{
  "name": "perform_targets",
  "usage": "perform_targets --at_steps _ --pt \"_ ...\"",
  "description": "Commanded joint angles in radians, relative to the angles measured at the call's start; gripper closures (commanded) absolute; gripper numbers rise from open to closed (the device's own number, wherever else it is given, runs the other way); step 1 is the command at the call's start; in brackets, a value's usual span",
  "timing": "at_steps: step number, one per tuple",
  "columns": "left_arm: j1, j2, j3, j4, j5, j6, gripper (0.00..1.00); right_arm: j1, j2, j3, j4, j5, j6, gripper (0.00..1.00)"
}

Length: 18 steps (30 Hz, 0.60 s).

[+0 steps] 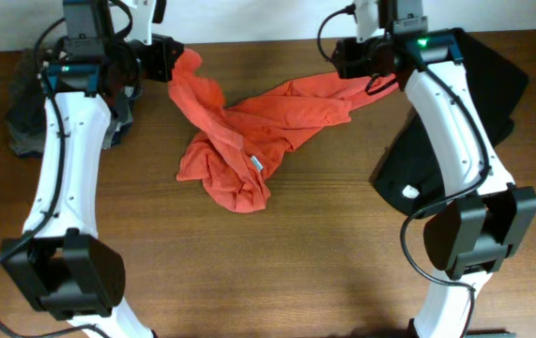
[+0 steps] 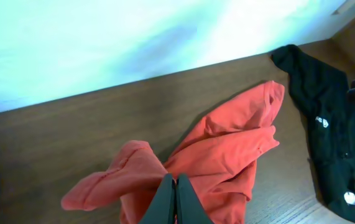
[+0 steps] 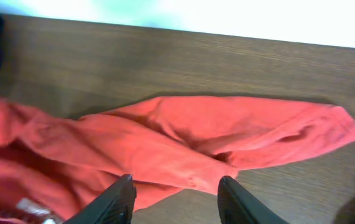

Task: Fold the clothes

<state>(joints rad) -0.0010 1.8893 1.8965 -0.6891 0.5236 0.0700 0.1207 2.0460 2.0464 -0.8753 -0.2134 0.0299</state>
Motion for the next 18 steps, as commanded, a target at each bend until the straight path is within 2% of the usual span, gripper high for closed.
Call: perform_targets --at_steps 1,11,18 --pt "-0.013 -0.081 0.018 -0.002 -0.032 0.014 0.99 -0.027 0.071 0.020 -0.007 0.019 0.005 0.52" --pt "-0.014 -0.176 0.018 -0.047 -0.080 0.039 0.99 -0.070 0.208 0.020 -0.109 0.031 0.041 0.52" --pt "-0.014 -0.183 0.018 -0.101 -0.157 0.060 0.99 -0.070 0.297 0.019 -0.101 0.001 0.040 0.52"
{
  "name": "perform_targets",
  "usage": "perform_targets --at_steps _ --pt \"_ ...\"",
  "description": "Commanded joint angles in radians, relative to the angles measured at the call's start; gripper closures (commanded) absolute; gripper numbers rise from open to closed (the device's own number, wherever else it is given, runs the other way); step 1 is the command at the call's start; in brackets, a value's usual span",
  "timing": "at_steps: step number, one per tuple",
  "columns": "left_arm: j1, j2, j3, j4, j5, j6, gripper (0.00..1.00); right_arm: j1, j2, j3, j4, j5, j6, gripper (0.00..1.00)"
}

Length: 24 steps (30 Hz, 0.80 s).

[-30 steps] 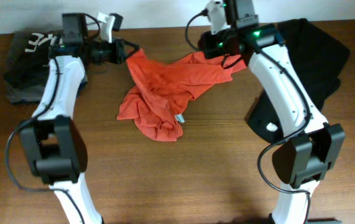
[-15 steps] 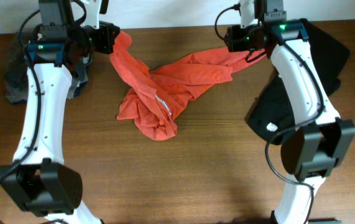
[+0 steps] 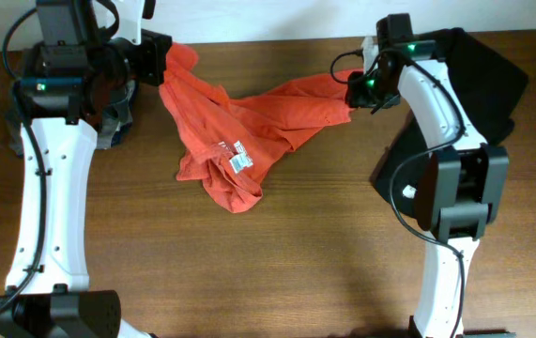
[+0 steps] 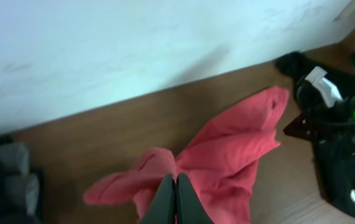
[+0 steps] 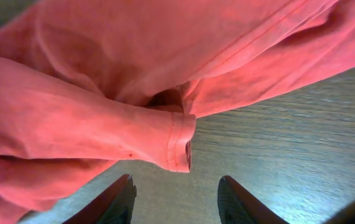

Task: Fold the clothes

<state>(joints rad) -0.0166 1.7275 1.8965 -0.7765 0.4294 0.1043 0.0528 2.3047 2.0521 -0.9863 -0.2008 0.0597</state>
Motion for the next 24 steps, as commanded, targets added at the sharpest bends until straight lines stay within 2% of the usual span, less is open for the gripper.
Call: perform_targets --at_steps 1,18,20,21,22,24 --pt "0.002 -0.022 0.018 -0.021 -0.075 0.026 1.00 -0.002 0.047 0.013 0.013 -0.014 0.011 0.52" --pt "0.002 -0.022 0.018 -0.045 -0.098 0.047 0.99 -0.001 0.129 0.013 0.084 -0.035 0.011 0.53" --pt "0.002 -0.022 0.018 -0.049 -0.097 0.048 0.99 -0.001 0.137 0.013 0.085 -0.050 0.011 0.70" --pt "0.002 -0.022 0.018 -0.050 -0.097 0.047 0.99 -0.001 0.139 0.012 0.085 -0.066 0.011 0.85" --pt "0.002 -0.022 0.018 -0.049 -0.097 0.047 1.00 -0.001 0.140 0.012 0.085 -0.084 0.010 0.93" --pt "0.002 -0.022 0.018 -0.050 -0.097 0.047 0.99 0.000 0.141 0.012 0.088 -0.095 0.010 0.96"
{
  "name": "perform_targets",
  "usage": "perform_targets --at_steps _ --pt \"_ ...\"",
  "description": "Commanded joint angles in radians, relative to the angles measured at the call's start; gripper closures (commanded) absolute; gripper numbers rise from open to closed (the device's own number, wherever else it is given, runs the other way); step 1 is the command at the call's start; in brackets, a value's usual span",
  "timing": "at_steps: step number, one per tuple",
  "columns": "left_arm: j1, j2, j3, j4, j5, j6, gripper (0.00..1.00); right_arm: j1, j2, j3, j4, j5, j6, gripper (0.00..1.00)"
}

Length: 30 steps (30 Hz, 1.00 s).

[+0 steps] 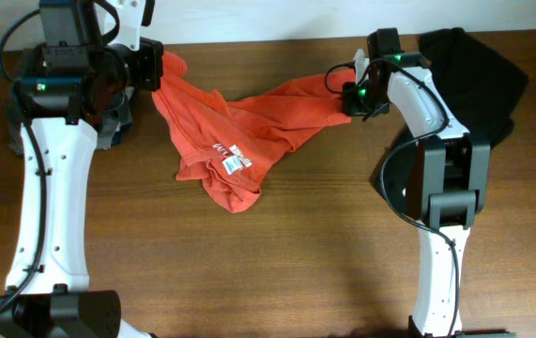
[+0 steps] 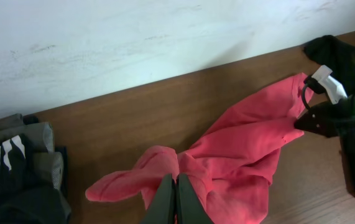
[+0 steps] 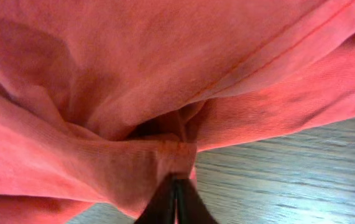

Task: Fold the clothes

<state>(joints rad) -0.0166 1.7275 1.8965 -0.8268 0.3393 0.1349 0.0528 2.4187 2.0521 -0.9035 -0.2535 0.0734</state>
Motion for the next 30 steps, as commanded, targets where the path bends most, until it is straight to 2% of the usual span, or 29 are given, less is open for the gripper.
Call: perform_targets --at_steps 1,3,4,5,6,7,9,15,18,23,30 --pt "0.002 -0.022 0.018 0.000 -0.007 0.017 1.00 0.002 0.027 0.012 0.010 -0.043 -0.003 0.96" --pt "0.002 -0.022 0.018 0.000 -0.007 0.017 0.99 0.002 0.027 0.012 0.014 -0.042 -0.007 0.92" --pt "0.002 -0.022 0.018 -0.002 -0.007 0.017 1.00 0.002 0.027 0.012 0.016 -0.040 -0.007 0.85" --pt "0.002 -0.022 0.018 -0.004 -0.007 0.017 0.99 0.001 0.027 0.012 0.019 -0.027 -0.008 0.68" --pt "0.002 -0.022 0.018 -0.005 -0.007 0.017 0.99 0.000 0.027 0.012 0.021 -0.023 -0.008 0.64" --pt "0.002 -0.022 0.018 -0.005 -0.007 0.017 0.99 -0.002 0.027 0.012 0.025 -0.023 -0.014 0.55" --pt "0.002 -0.022 0.018 -0.005 -0.007 0.017 0.99 -0.004 0.027 0.012 0.029 -0.023 -0.014 0.52" --pt "0.002 -0.021 0.018 -0.004 -0.008 0.017 1.00 0.003 0.048 0.012 0.034 -0.033 -0.014 0.53" --pt "0.002 -0.021 0.018 -0.005 -0.008 0.017 1.00 0.008 0.073 0.012 0.031 -0.072 -0.014 0.64" --pt "0.002 -0.021 0.018 -0.004 -0.027 0.017 0.99 0.007 0.072 0.013 0.033 -0.095 -0.014 0.95" --pt "0.002 -0.021 0.018 -0.005 -0.070 0.017 0.99 -0.032 -0.016 0.032 0.018 -0.099 -0.014 0.96"
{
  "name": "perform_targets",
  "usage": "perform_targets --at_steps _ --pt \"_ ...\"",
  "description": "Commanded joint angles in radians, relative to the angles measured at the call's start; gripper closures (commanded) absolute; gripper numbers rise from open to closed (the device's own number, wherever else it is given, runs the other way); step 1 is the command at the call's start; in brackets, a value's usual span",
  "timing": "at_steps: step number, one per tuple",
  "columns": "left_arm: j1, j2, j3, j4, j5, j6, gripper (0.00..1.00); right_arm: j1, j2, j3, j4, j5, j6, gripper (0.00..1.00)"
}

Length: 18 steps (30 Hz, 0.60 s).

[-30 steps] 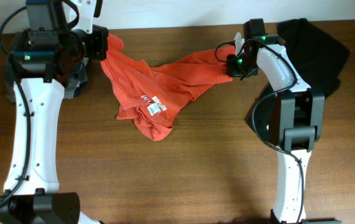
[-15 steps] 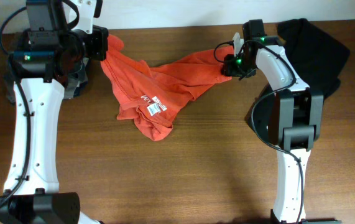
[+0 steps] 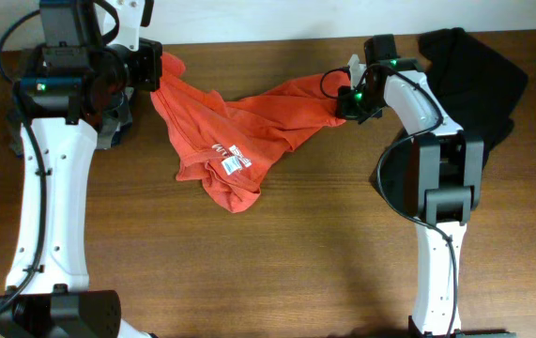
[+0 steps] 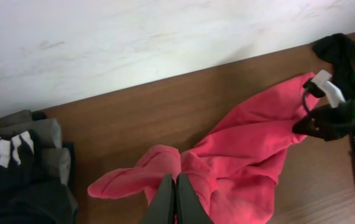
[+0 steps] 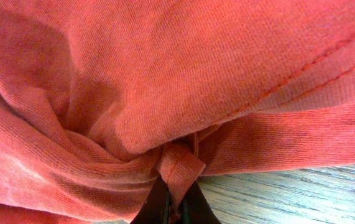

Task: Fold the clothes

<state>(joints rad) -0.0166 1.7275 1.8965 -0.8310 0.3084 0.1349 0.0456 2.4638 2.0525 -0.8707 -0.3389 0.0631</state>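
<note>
A crumpled red-orange shirt (image 3: 239,127) lies stretched across the far middle of the wooden table, a white label showing. My left gripper (image 3: 153,77) is shut on its upper left corner; in the left wrist view the closed fingers (image 4: 176,198) pinch the red cloth (image 4: 239,155). My right gripper (image 3: 343,103) is shut on the shirt's right end. In the right wrist view a hemmed fold (image 5: 180,168) is clamped between the dark fingers (image 5: 174,202), and red cloth fills nearly the whole picture.
A black garment (image 3: 469,84) lies at the far right under and behind the right arm. A pile of dark and grey clothes (image 3: 33,113) sits at the far left by the left arm. A white wall (image 4: 133,37) borders the table's far edge.
The right gripper has shifted slightly left and down, and its fingers now clamp the hem more tightly. The left gripper and the shirt's left part look unchanged.
At first the left gripper held the shirt's left corner and the right gripper stood open over the right sleeve. The right gripper then came low over a hemmed fold, still open. Then it was shut on that fold, and now holds both ends with the left.
</note>
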Motion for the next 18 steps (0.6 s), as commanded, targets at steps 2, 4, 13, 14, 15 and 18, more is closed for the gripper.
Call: perform_targets --at_steps 2,4,13,14,15,18 --pt "0.002 -0.021 0.018 0.000 -0.058 0.017 0.99 -0.047 -0.115 0.050 -0.043 -0.013 -0.003 0.96" --pt "0.002 -0.021 0.018 0.000 -0.081 0.017 0.99 -0.072 -0.173 0.071 -0.074 -0.014 -0.003 0.96" --pt "0.005 -0.022 0.018 0.023 -0.271 0.017 0.99 -0.185 -0.429 0.082 -0.128 -0.017 -0.004 0.96" --pt "0.006 -0.022 0.018 0.035 -0.295 0.017 0.99 -0.195 -0.450 0.082 -0.130 -0.017 -0.004 0.96" --pt "0.010 -0.022 0.018 0.050 -0.320 0.017 1.00 -0.206 -0.471 0.082 -0.133 -0.017 -0.004 0.96" --pt "0.020 -0.027 0.018 0.095 -0.359 0.016 1.00 -0.233 -0.525 0.082 -0.145 -0.017 -0.004 0.96"
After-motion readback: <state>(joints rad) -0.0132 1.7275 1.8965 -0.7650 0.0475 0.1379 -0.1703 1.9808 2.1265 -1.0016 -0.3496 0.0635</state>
